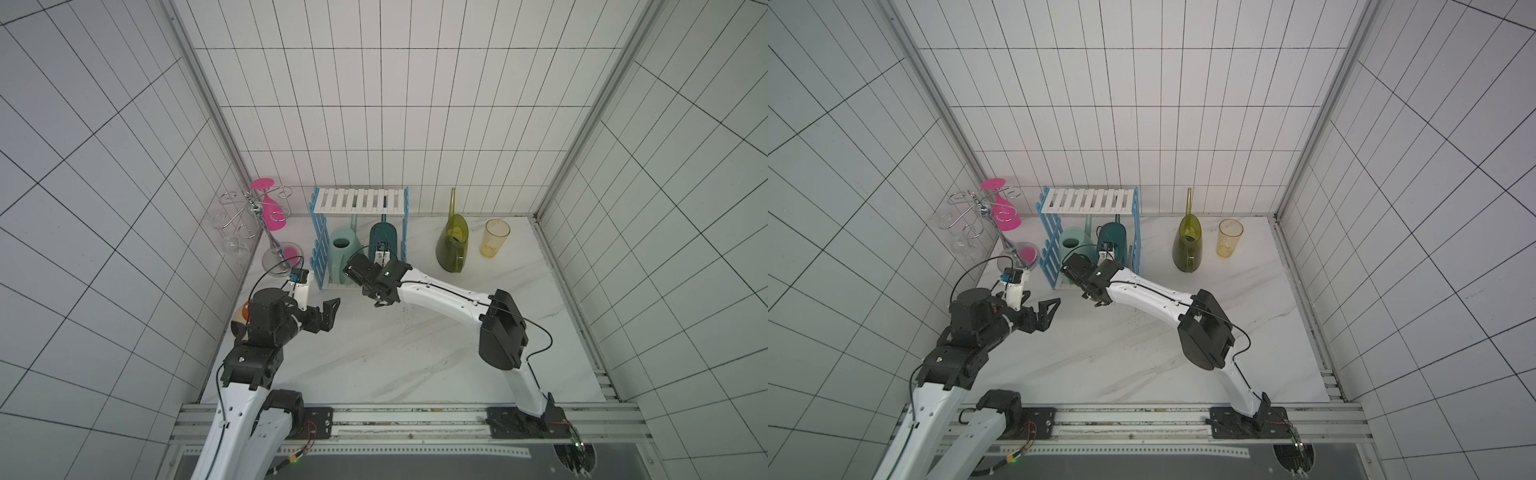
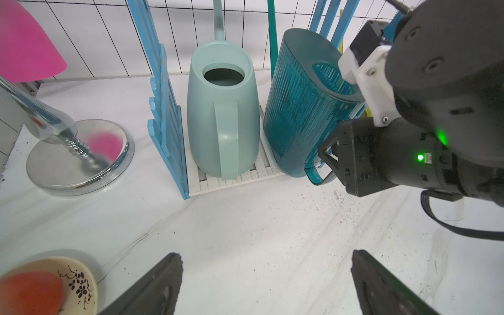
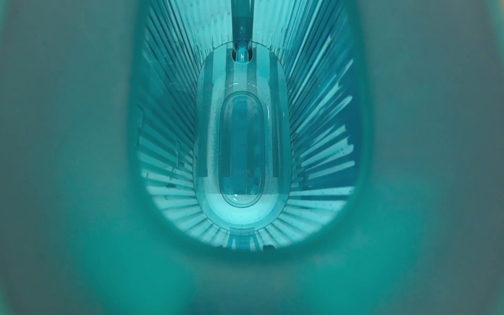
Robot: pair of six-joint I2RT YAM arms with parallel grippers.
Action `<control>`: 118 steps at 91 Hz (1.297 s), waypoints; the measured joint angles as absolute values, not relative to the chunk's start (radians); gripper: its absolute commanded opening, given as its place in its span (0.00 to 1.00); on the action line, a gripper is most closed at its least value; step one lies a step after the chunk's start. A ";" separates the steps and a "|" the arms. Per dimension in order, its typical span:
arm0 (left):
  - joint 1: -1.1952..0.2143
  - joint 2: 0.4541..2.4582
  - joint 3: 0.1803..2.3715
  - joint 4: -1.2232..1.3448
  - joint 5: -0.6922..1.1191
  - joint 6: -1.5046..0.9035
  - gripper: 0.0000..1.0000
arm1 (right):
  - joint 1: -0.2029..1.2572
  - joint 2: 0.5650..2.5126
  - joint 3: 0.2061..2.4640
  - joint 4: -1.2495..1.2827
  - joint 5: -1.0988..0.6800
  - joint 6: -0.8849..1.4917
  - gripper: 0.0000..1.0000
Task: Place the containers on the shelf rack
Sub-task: 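Place the container on the shelf.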
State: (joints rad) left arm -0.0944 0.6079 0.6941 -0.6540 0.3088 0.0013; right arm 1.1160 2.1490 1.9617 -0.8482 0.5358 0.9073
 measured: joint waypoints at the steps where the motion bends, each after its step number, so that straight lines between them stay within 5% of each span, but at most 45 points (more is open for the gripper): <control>1: -0.094 0.607 0.694 -0.654 0.309 0.002 0.98 | 1.115 2.150 1.964 -0.848 0.536 0.907 0.00; 47: -0.090 0.604 0.693 -0.654 0.309 0.009 0.99 | 1.064 2.187 2.020 -0.869 0.511 0.883 0.00; 118: -0.091 0.599 0.690 -0.654 0.309 0.009 0.99 | 1.059 2.222 2.072 -0.861 0.493 0.877 0.30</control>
State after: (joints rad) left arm -0.0906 0.5995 0.6895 -0.6540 0.3088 0.0090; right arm 1.0592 2.2219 2.0720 -0.8612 0.4931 0.8772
